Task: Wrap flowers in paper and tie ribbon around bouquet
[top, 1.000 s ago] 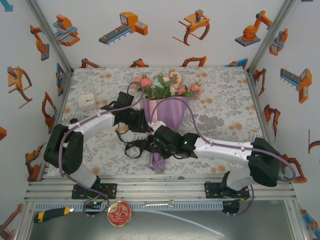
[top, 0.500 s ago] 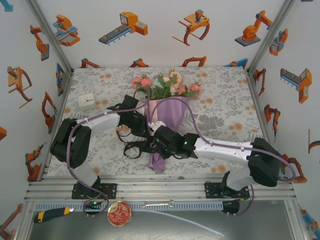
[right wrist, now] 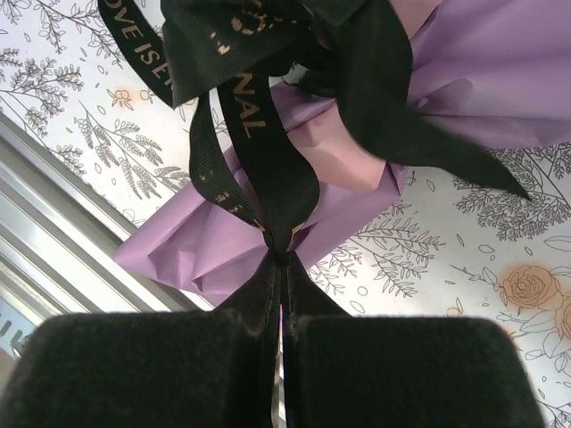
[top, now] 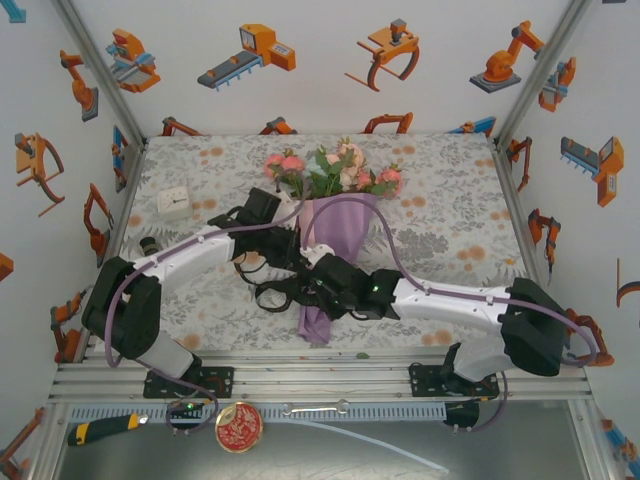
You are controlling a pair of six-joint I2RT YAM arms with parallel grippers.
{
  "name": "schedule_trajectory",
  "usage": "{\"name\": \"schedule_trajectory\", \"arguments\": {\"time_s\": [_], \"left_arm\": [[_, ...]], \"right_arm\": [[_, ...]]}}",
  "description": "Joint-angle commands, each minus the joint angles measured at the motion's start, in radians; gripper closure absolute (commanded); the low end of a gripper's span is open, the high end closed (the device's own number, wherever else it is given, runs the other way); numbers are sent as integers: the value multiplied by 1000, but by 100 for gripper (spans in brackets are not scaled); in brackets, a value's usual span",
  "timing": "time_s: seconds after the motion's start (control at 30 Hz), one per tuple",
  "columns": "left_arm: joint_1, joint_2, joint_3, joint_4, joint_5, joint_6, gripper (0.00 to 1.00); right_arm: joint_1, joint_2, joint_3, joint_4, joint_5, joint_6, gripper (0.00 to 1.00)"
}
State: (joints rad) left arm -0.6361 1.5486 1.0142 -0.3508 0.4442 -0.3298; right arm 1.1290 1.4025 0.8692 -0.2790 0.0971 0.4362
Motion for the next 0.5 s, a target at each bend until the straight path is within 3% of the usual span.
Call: {"name": "schedule_trajectory", "arguments": {"time_s": [0.0, 0.07, 0.23, 0.37, 0.47], "left_arm": [[-9, -2, 17, -50, -69, 61, 81], [-10, 1, 14, -51, -83, 64, 75], [-10, 17, 15, -76, -130, 66, 74], [-10, 17, 19, -76, -109, 65, 97], [-10, -3, 25, -61, -88, 54, 100]], "right_arm": [[2, -26, -15, 8, 7, 6, 100], [2, -29, -19, 9, 9, 10, 100], [2, -33, -18, 6, 10, 7, 100], [3, -35, -14, -6, 26, 7, 100], [2, -49, -4, -12, 41, 1, 100]]}}
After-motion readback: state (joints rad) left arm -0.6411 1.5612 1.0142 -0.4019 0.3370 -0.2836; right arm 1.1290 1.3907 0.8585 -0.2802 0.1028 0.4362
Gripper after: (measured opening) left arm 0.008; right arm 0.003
